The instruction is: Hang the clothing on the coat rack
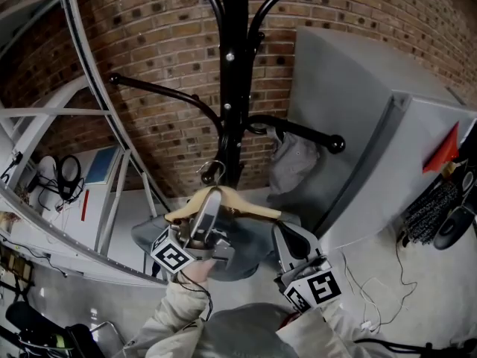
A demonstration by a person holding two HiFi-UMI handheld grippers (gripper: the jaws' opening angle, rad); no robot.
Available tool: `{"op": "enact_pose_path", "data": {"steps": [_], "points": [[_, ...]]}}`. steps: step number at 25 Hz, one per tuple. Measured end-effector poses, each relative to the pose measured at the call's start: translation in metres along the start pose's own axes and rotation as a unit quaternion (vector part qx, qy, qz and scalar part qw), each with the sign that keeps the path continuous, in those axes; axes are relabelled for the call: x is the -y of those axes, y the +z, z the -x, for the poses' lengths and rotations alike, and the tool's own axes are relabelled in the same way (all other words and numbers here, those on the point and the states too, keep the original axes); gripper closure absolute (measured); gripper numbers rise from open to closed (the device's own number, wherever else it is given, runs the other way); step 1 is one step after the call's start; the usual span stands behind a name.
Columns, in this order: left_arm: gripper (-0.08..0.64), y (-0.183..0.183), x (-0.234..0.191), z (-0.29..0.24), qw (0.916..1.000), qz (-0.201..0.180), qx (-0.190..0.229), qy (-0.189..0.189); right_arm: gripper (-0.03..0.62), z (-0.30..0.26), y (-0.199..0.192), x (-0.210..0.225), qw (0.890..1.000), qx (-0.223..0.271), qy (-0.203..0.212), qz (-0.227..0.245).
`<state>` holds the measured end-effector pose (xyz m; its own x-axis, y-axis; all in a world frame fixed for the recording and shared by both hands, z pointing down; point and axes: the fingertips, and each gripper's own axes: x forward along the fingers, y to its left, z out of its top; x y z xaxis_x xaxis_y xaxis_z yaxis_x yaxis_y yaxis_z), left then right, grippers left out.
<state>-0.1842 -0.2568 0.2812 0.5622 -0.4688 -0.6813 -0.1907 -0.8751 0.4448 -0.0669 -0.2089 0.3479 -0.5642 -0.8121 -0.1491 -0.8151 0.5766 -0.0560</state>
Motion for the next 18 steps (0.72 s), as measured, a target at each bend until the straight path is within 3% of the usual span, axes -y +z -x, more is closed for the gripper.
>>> {"op": "enact_pose_path", "data": {"steps": [18], "points": [[0.456,-0.014,-0.038,0.005,0.9993,0.031,-0.006,0.019,0.568,-0.008,-0.016,0.004,1.0,-0.019,-0.01,-0.011]]}}
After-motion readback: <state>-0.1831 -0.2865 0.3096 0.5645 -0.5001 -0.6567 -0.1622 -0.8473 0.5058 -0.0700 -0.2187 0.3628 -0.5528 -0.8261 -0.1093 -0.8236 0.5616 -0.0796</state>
